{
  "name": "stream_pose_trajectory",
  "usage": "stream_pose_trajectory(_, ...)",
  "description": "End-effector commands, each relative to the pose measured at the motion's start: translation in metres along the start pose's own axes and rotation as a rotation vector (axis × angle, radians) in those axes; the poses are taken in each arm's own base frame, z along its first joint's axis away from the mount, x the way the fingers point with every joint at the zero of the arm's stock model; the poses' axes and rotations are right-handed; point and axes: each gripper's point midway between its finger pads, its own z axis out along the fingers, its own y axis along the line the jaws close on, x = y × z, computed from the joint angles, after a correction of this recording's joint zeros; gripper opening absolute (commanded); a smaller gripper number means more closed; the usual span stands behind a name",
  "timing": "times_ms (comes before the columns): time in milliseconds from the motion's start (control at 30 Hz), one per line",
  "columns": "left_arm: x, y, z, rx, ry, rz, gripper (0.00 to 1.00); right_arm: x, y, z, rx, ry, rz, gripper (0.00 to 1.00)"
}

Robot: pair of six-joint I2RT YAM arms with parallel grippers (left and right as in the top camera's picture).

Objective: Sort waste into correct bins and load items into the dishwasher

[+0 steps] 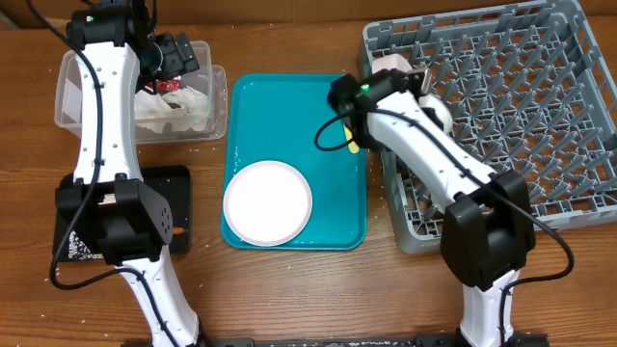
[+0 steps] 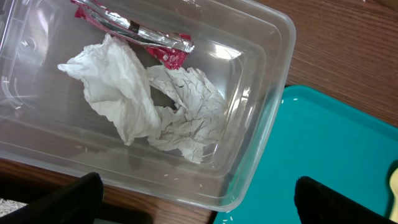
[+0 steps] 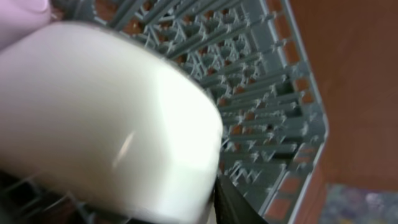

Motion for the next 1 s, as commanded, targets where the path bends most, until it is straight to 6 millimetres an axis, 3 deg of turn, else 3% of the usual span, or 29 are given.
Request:
stream_pose_trajectory(0, -0.008, 0.001, -0.013, 0.0, -0.04, -0.007, 1.0, 0.009, 0.01, -0.012, -0.032, 0.004, -0.03, 0.53)
stream_pose_trajectory(33, -0.008, 0.001, -0.013, 0.0, -0.04, -0.007, 1.0, 0.014, 0.017, -0.018, -0.058, 0.011, -0.049, 0.6)
stream_pose_trajectory(200, -0.008, 0.001, -0.013, 0.0, -0.04, -0.007, 1.0, 0.024, 0.037, -0.041, -0.17, 0.044, -0.133, 0.64)
stream_pose_trajectory(333, -0.008, 0.001, -0.013, 0.0, -0.04, -0.007, 1.0, 0.005, 0.035, -0.076, -0.279, 0.027, -0.085, 0.76)
stream_pose_trajectory(367, -0.008, 0.001, -0.013, 0.0, -0.04, -0.007, 1.0, -0.006, 0.046, -0.099, -0.426, 0.026, -0.1, 0.84)
stream_pose_trajectory(400, -0.008, 0.001, -0.013, 0.0, -0.04, -0.007, 1.0, -0.012, 0.058, -0.115, -0.537, 0.026, -0.105, 0.85)
stream_pose_trajectory(467, -0.008, 0.001, -0.013, 0.0, -0.04, -0.007, 1.0, -0.015, 0.101, -0.16, -0.859, 0.055, -0.115, 0.84)
stream_pose_trajectory(533, -0.008, 0.001, -0.013, 0.0, -0.04, -0.007, 1.0, -0.007, 0.133, -0.174, -1.007, 0.098, -0.132, 0.84)
stream_pose_trajectory(633, -0.008, 0.001, -0.013, 0.0, -0.04, -0.007, 1.0, 0.026, 0.172, -0.16, -1.081, 0.191, -0.177, 0.82)
stream_pose_trajectory(733, -0.008, 0.001, -0.013, 0.0, -0.04, -0.007, 1.0, 0.07, 0.197, -0.141, -1.113, 0.317, -0.21, 0.79)
stream_pose_trajectory(800, -0.008, 0.001, -0.013, 0.0, -0.04, -0.007, 1.0, 0.089, 0.204, -0.131, -1.117, 0.365, -0.223, 0.78)
stream_pose_trajectory(967, -0.008, 0.001, -0.013, 0.0, -0.04, -0.007, 1.0, 0.101, 0.22, -0.121, -1.12, 0.418, -0.181, 0.72)
